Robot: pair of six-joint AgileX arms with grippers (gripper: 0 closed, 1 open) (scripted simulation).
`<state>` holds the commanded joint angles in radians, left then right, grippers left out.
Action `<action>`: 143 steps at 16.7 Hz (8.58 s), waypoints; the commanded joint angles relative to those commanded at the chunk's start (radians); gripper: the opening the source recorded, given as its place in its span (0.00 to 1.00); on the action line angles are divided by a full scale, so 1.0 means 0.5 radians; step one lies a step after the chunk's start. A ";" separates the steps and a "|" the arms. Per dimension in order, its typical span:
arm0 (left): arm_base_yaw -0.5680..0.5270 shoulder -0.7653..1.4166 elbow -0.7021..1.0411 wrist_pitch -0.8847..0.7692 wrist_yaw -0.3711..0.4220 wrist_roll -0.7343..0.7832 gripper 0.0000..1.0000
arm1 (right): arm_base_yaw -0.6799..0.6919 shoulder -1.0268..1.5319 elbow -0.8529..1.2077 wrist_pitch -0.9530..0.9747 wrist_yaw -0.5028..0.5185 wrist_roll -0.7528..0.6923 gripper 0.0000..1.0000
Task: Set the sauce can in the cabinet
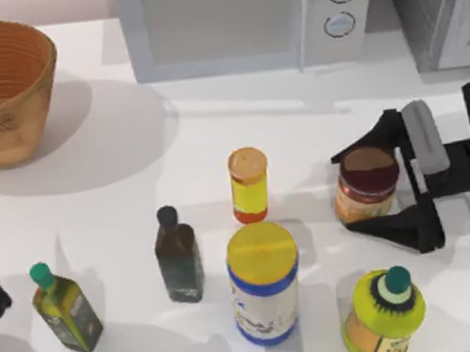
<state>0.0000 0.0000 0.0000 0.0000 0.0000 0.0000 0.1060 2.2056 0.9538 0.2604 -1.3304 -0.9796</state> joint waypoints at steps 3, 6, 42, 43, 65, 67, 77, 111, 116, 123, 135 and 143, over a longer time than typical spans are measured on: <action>0.000 0.000 0.000 0.000 0.000 0.000 1.00 | 0.022 0.020 -0.039 0.142 0.013 0.089 1.00; 0.000 0.000 0.000 0.000 0.000 0.000 1.00 | 0.023 0.021 -0.041 0.150 0.014 0.094 1.00; 0.000 0.000 0.000 0.000 0.000 0.000 1.00 | 0.007 -0.635 0.212 -0.826 0.027 0.074 0.00; 0.000 0.000 0.000 0.000 0.000 0.000 1.00 | 0.010 -0.694 0.238 -0.909 0.021 0.071 0.00; 0.000 0.000 0.000 0.000 0.000 0.000 1.00 | -0.151 -2.627 -0.762 -0.766 1.341 0.972 0.00; 0.000 0.000 0.000 0.000 0.000 0.000 1.00 | -0.173 -3.009 -0.994 -0.715 1.615 1.184 0.00; 0.000 0.000 0.000 0.000 0.000 0.000 1.00 | -0.211 -4.360 -1.870 -0.529 2.617 1.931 0.00; 0.000 0.000 0.000 0.000 0.000 0.000 1.00 | 0.171 -1.709 1.818 -1.560 3.061 1.993 0.00; 0.000 0.000 0.000 0.000 0.000 0.000 1.00 | 0.163 -1.712 1.815 -1.558 3.058 1.996 0.00; 0.000 0.000 0.000 0.000 0.000 0.000 1.00 | 0.096 -1.337 2.142 -1.505 3.014 1.996 0.00; 0.000 0.000 0.000 0.000 0.000 0.000 1.00 | -0.007 -0.679 2.691 -1.398 2.904 1.995 0.00; 0.000 0.000 0.000 0.000 0.000 0.000 1.00 | -0.007 -0.679 2.691 -1.398 2.904 1.995 0.53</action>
<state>0.0000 0.0000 0.0000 0.0000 0.0000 0.0000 0.1024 1.8663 2.2992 -0.4385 0.1218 0.0178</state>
